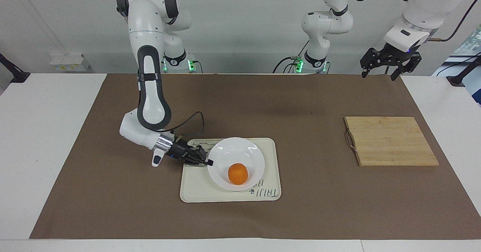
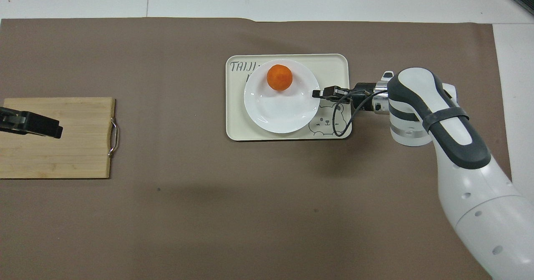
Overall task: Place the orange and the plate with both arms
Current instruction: 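Settle the plate onto the middle of the bear tray with the right gripper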
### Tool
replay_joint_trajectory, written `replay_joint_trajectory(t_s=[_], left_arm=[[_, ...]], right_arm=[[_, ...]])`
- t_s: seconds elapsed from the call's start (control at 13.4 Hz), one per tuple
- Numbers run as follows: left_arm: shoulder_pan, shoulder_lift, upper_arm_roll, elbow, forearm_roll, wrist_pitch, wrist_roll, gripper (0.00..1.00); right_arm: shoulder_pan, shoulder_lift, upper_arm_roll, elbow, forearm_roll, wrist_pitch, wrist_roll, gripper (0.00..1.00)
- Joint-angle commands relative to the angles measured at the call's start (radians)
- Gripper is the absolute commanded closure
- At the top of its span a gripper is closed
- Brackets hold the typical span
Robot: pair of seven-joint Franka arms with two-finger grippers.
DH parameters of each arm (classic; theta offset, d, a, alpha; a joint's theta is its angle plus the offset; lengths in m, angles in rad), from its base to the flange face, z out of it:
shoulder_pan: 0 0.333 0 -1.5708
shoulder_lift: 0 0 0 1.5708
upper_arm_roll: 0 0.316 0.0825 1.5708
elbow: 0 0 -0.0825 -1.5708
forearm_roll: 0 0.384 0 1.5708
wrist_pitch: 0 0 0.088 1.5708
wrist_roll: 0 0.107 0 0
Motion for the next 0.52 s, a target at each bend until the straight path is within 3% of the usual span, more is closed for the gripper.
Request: replay_joint_trajectory(t_s=[0.0, 0.07, 0.15, 0.45], left_arm=[[-0.007, -0.028, 0.005, -0.038, -0.007, 0.024, -0.006, 0.00], [-0.007, -0.028, 0.005, -0.038, -0.007, 0.024, -0.006, 0.00], [-0.007, -0.028, 0.005, -0.038, -0.007, 0.024, -0.006, 0.00], [-0.007, -0.028, 0.005, -0.038, -0.007, 0.024, -0.004, 0.00]], right_arm=[[-0.014, -0.016, 0.007, -0.020, -0.026, -0.005, -0.029, 1.00], [-0.015, -0.016, 0.007, -0.011, -0.029, -0.009, -0.027, 0.61], [-0.017, -0.018, 0.006, -0.002, -0.044, -0.012, -0.023, 0.01], [-0.015, -0.031, 0.003, 0.021, -0.099, -0.005, -0.008, 0.00]])
